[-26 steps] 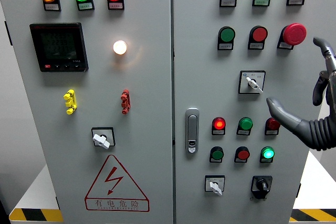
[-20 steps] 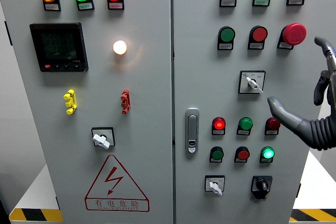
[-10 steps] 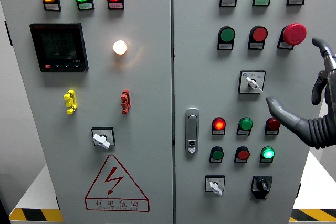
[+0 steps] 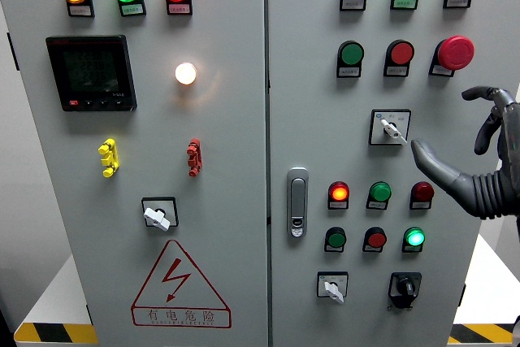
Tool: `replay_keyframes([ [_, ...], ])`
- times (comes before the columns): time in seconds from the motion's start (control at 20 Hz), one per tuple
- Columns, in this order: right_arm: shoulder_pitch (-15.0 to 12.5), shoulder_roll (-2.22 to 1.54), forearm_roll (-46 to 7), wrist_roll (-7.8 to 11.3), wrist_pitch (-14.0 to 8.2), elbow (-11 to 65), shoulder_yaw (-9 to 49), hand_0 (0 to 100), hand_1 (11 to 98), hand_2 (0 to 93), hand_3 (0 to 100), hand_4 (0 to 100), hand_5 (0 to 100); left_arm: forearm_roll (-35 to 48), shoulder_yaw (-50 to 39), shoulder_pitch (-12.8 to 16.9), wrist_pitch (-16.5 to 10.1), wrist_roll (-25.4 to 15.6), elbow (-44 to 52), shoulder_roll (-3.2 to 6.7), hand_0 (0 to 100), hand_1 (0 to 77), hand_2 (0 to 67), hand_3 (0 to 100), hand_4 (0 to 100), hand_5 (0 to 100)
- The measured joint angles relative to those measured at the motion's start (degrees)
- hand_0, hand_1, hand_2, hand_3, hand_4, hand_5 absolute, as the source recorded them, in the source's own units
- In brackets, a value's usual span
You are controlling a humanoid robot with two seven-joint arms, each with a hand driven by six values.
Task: Rotate and turn off gray switch
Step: 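Reach the right hand toward the white rotary switch knob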
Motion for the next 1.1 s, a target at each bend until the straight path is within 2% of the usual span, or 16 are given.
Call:
replay_keyframes([
  [0.15,0.56,0.0,0.02,-0.33,0.0,-0.92,-0.22,0,35.5,54.3,85,100,99,-0.04,0.0,0.0,0.0,0.0,0.0,0.0,0,0.0,13.2,18,10,12],
  [0.55,2.19,0.0,0.11,-2.96,0.0,-4.32,-2.72,0,34.3,58.6,85,100,99,-0.05,0.0,0.0,0.0,0.0,0.0,0.0,0,0.0,13.2,18,10,12],
  [1.1,5.56,0.0,-0.05,-3.57,-0.18,-9.96,-3.75,0,32.3,59.7,85,100,99,-0.02,0.0,0.0,0.0,0.0,0.0,0.0,0,0.0,13.2,18,10,12],
])
